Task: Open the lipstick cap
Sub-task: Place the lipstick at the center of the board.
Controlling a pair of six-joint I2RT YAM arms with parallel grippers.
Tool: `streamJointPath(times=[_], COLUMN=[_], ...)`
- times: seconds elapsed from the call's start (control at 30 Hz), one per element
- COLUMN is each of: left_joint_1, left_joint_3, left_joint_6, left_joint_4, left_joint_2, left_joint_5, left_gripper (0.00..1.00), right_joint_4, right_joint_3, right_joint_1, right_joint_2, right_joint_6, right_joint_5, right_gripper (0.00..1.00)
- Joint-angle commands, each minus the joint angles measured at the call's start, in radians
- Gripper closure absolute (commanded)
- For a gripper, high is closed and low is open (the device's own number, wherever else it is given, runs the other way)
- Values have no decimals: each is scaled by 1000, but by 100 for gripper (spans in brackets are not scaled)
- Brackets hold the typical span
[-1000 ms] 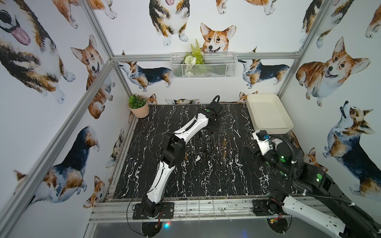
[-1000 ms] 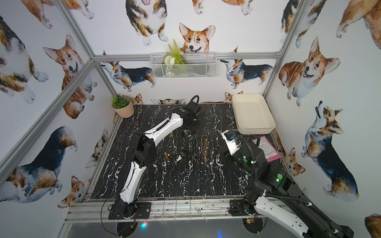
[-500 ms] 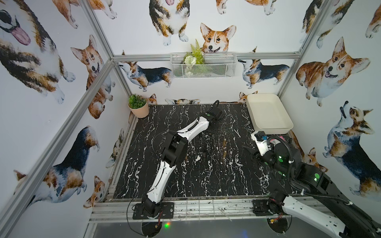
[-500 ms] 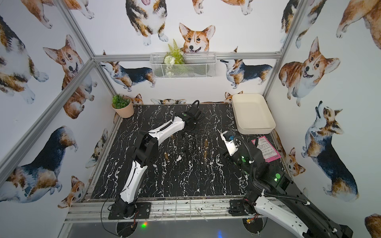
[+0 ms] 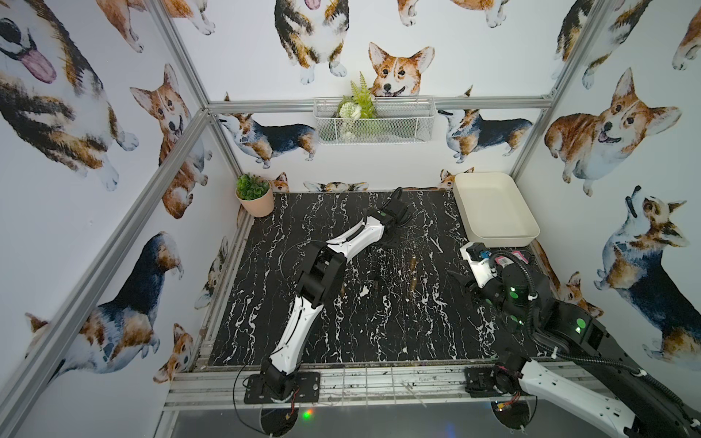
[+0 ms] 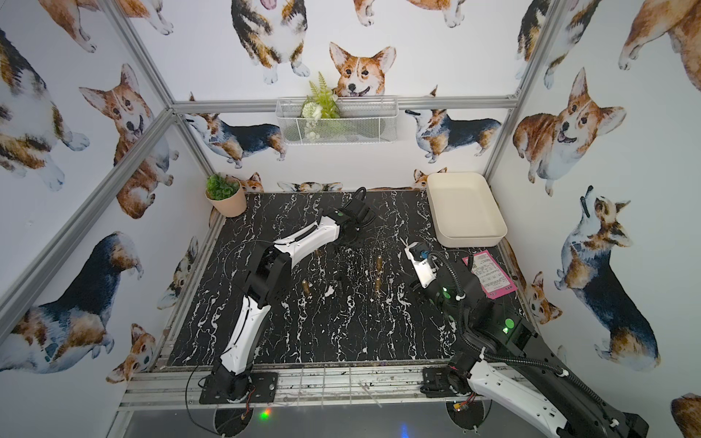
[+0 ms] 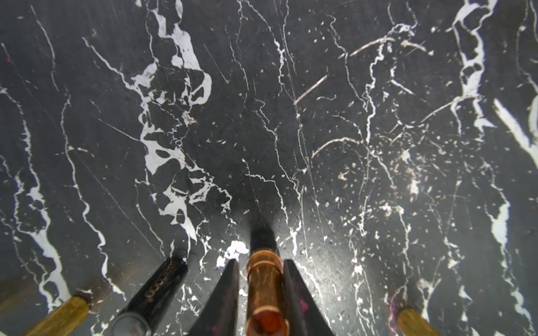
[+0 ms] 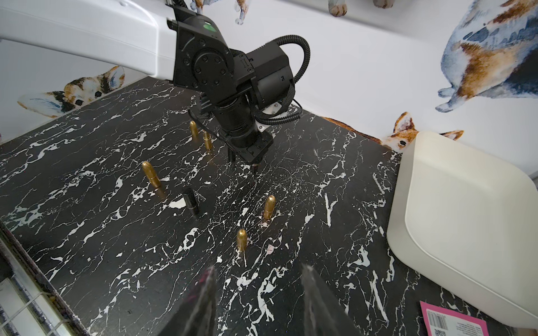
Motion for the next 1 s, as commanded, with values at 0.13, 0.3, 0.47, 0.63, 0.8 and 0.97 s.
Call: streamJointPath(times=[0.13,0.3,0.47,0.63,0.8,0.97], left_joint_1=[1,1,1,-2,-55,-142], left_joint_3=[25,35,57,104,245,251], left_joint_6=[-8,3,16,34,48,22], left_joint_4=[-11,-29,-88,-195,-403,-428], left_joint_2=[-11,-41,-122,-222,-195,-166], left_joint_5=[-37,-56,-55,36,118,167], left_gripper=[64,59,50,39,37,36], right_joint_4=[12,18,27,14,-22,-65], right_joint_3=[-3,-1,7,34,81,105], right_joint_1=[1,2,1,1,1,-22], right_joint_2=[1,1,-3,-12,-13,-23], right_joint_6=[-17,-17,-13,-9,-18,32], right_joint_5=[16,18,20,33,109,161], right_gripper=[50,50,50,50,47,41])
